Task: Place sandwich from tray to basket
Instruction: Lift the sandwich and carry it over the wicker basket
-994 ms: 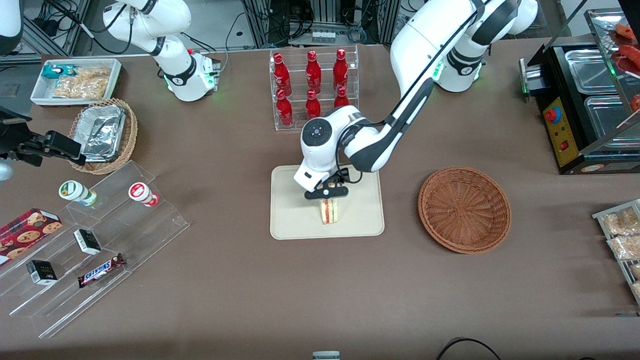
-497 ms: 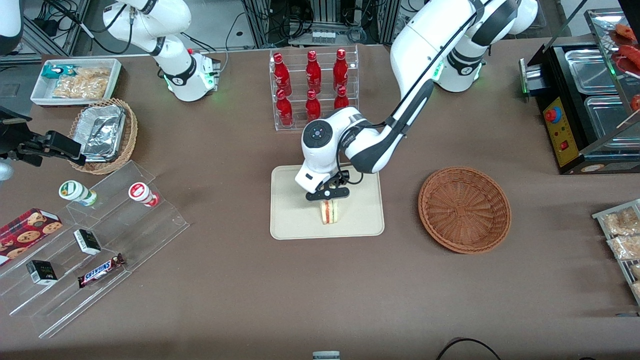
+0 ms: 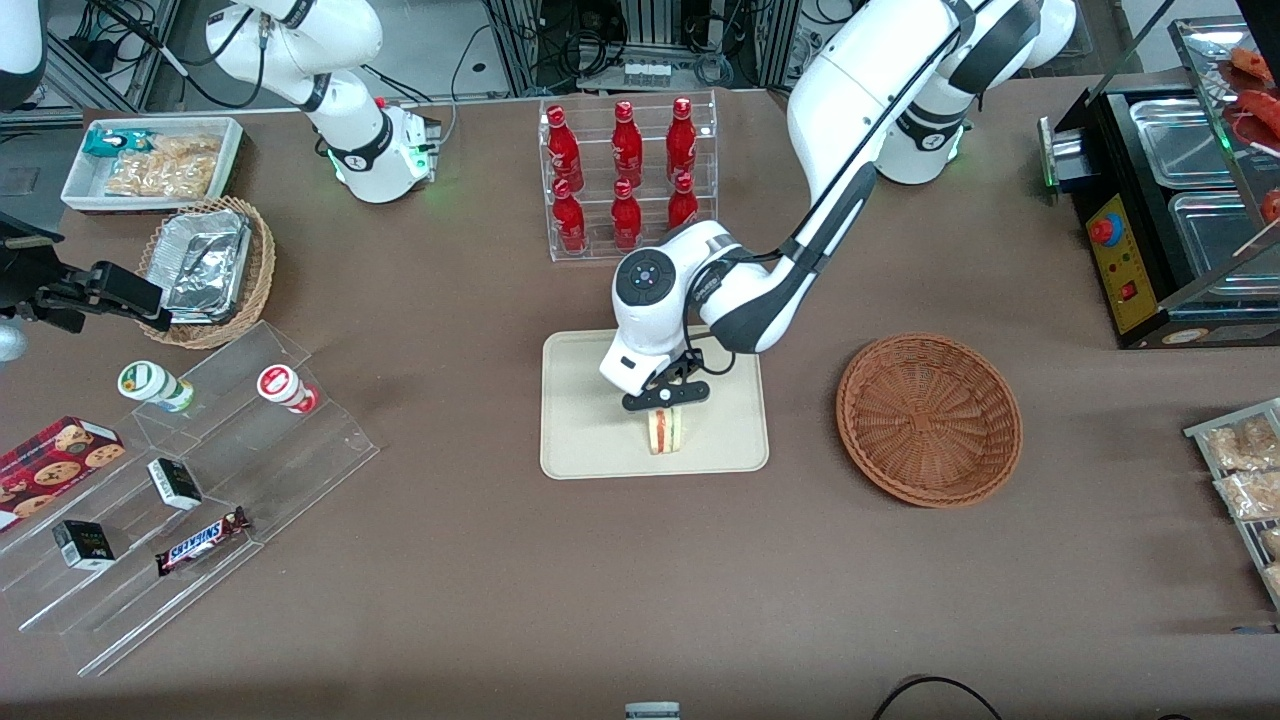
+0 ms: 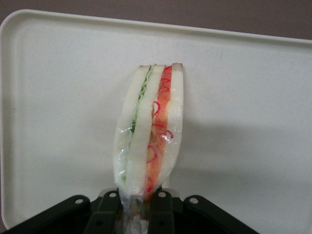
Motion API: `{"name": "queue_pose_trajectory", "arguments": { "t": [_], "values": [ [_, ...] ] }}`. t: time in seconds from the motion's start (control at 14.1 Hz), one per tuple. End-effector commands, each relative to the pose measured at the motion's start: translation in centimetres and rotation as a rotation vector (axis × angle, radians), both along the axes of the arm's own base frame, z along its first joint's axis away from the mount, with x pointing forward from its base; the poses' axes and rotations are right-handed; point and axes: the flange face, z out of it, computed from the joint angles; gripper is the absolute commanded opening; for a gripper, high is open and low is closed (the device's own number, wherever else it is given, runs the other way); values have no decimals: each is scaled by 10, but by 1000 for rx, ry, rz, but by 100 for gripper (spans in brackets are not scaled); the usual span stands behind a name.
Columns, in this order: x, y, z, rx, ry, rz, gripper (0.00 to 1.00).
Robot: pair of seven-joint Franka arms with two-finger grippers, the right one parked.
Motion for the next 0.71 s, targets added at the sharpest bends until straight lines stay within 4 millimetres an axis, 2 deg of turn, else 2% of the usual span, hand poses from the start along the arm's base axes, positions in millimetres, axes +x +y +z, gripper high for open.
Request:
{"name": "queue_pose_trajectory", "arguments": {
  "t": [0.0,0.07,0.35,0.5,0.64],
  "values": [
    [7,6,20,-16,-3,40,7],
    [16,22,29,-8,-3,62,7],
    [18,50,88,20,12,101,7],
    [30,89,118,49,10,152,7],
    [32,121,132,70,1,183,7]
  ]
}}
